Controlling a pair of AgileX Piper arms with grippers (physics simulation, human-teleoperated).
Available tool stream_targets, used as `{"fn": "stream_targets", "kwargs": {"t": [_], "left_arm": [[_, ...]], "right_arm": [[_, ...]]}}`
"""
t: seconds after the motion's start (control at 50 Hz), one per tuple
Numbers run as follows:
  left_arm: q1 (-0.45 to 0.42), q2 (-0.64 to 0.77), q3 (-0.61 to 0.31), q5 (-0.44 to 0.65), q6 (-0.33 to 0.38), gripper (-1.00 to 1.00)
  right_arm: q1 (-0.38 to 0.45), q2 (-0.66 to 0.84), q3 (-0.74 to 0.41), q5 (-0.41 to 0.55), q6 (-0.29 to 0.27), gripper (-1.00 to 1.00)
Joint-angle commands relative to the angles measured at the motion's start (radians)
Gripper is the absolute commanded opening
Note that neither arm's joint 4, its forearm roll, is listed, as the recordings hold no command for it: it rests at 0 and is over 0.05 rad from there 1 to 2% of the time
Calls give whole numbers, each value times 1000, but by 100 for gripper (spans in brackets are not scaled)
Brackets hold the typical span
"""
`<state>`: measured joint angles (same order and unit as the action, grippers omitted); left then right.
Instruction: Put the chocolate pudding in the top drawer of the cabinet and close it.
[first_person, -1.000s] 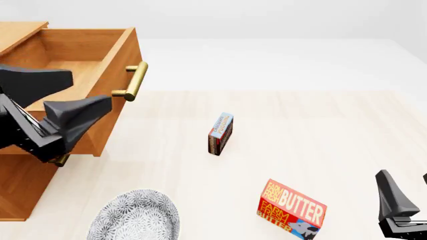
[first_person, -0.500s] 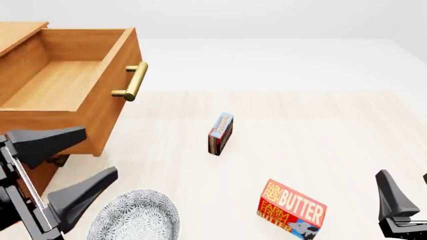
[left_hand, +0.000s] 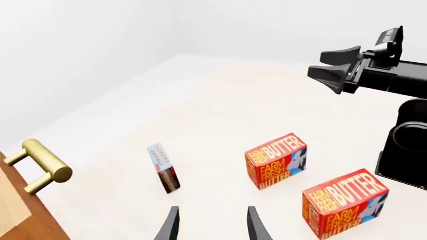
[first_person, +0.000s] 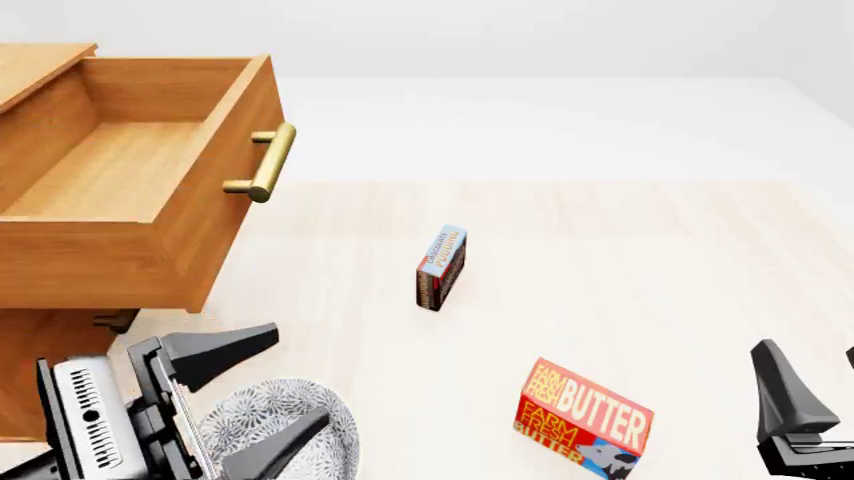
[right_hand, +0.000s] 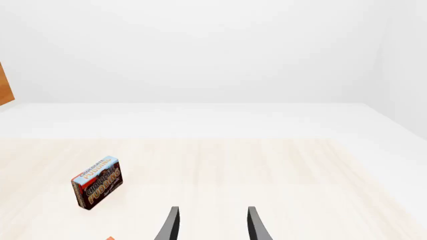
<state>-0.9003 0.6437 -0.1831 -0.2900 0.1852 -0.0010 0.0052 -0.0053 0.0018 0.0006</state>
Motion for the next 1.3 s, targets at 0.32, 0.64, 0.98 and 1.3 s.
{"fn": "stream_targets", "kwargs": {"t": [0.32,0.64,0.98,1.3], "left_arm": [[-68,409,22,-435,-137,100],[-136,548,-99,-458,-195,100],[-89,631,-189,-412,-248,100],[-53,681,-286,-321,-256,100]], "right_arm": [[0,0,0,0,0,100],[0,0,0,0,0,100],[0,0,0,0,0,100],[0,0,0,0,0,100]]}}
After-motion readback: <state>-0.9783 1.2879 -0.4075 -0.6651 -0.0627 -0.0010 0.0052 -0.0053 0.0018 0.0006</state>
